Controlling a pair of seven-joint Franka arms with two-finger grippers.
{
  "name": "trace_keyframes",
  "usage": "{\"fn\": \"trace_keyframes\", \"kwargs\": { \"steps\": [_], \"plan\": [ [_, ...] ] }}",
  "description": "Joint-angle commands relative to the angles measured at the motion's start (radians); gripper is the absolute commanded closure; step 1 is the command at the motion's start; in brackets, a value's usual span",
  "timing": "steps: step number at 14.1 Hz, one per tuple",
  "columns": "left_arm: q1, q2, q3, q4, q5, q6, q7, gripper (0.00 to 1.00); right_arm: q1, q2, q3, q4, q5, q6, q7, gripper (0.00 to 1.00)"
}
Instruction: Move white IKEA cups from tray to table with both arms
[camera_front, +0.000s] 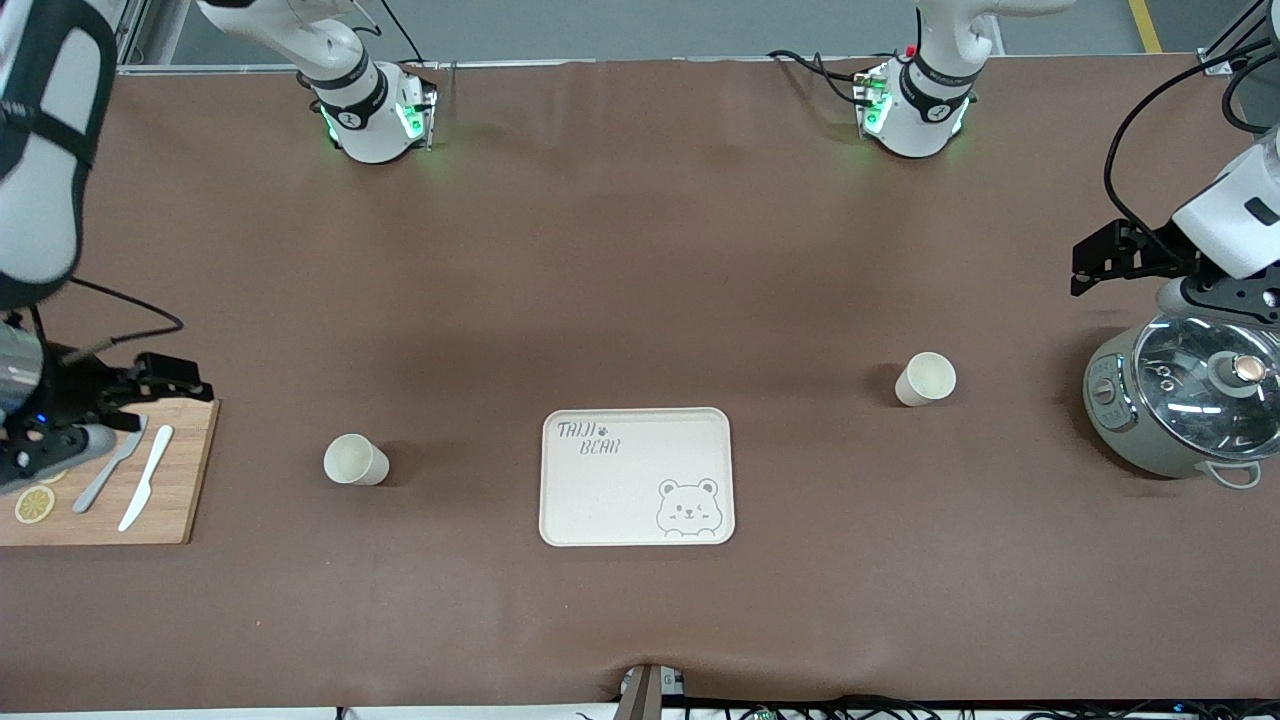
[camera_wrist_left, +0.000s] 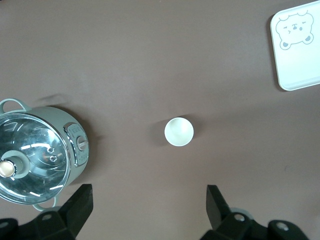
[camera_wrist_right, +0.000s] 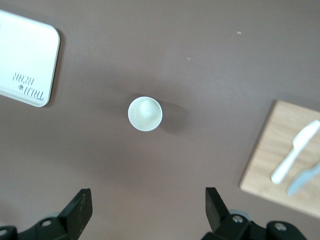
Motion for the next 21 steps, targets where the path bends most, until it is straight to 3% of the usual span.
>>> {"fn": "trace_keyframes", "kwargs": {
  "steps": [1,8,11,16,18,21],
  "plan": [
    [-0.001,-0.006,-0.003,-0.003,0.021,-0.012,0.016,0.0,0.058,-0.115,0.006,-0.028,-0.076,-0.062,0.231,0.0],
    [0.005,-0.001,-0.003,-0.003,0.02,-0.012,-0.001,0.0,0.146,-0.289,0.009,-0.112,-0.161,-0.072,0.44,0.0],
    [0.001,-0.001,-0.003,-0.003,0.021,-0.012,-0.05,0.0,0.163,-0.397,0.012,-0.194,-0.251,-0.064,0.445,0.0],
    [-0.001,0.002,-0.003,-0.003,0.023,-0.012,-0.069,0.0,0.166,-0.537,0.033,-0.342,-0.285,-0.034,0.537,0.0],
    [-0.001,0.002,-0.003,-0.003,0.023,-0.012,-0.066,0.0,0.164,-0.538,0.086,-0.341,-0.34,-0.011,0.559,0.0],
    [0.004,0.002,-0.003,-0.003,0.024,-0.012,-0.055,0.0,0.166,-0.533,0.092,-0.34,-0.351,-0.006,0.556,0.0]
  ]
}}
